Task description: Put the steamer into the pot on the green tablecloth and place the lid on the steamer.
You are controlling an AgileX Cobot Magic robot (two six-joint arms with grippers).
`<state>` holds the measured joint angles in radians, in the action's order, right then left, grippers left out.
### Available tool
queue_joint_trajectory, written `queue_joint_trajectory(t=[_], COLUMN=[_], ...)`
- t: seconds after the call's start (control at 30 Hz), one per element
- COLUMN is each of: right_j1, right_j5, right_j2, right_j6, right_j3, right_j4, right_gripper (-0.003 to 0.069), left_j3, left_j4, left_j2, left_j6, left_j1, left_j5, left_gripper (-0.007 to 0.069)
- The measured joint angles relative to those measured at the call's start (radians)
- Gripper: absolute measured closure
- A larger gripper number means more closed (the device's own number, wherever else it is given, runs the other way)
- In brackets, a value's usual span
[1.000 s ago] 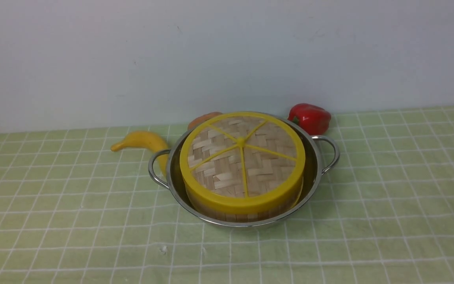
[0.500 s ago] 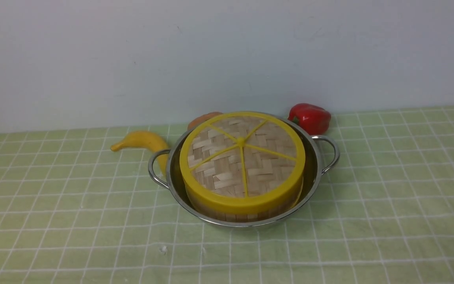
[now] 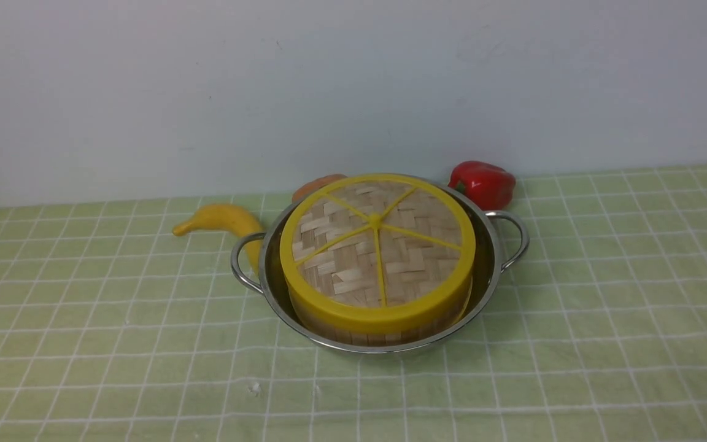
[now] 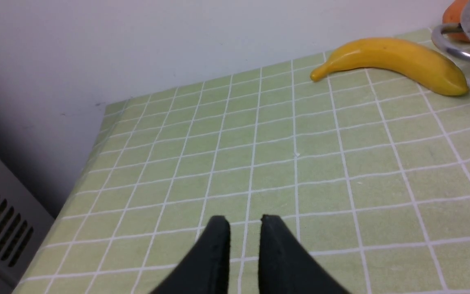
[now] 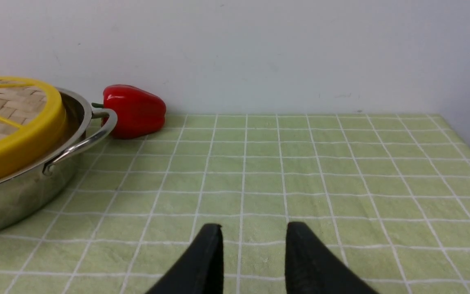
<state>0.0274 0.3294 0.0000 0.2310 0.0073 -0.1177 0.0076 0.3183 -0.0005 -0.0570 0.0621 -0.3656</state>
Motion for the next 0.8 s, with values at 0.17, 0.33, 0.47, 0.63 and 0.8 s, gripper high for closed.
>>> queue_joint_trajectory(t=[0.17,0.33,0.47,0.63,0.8], right_j1=[0.000,0.000,0.000,0.000,0.000], right_j5=[0.000,0.000,0.000,0.000,0.000], right_j2=[0.000,0.000,0.000,0.000,0.000], right_j6=[0.000,0.000,0.000,0.000,0.000], right_j3=[0.001,0.001,0.001,0.001,0.001], right_j4=[0.001,0.001,0.001,0.001,0.001], right_gripper=[0.0419,0.0419,0.0419,0.0419,0.0419], left_j3=[0.000,0.000,0.000,0.000,0.000], left_j4=[0.000,0.000,0.000,0.000,0.000], left_j2=[0.000,0.000,0.000,0.000,0.000], left_j6=[0.000,0.000,0.000,0.000,0.000], left_j1=[0.000,0.000,0.000,0.000,0.000], left_j5=[0.000,0.000,0.000,0.000,0.000], left_gripper=[0.0507,0.0498,0.0496,0.0486,0.0480])
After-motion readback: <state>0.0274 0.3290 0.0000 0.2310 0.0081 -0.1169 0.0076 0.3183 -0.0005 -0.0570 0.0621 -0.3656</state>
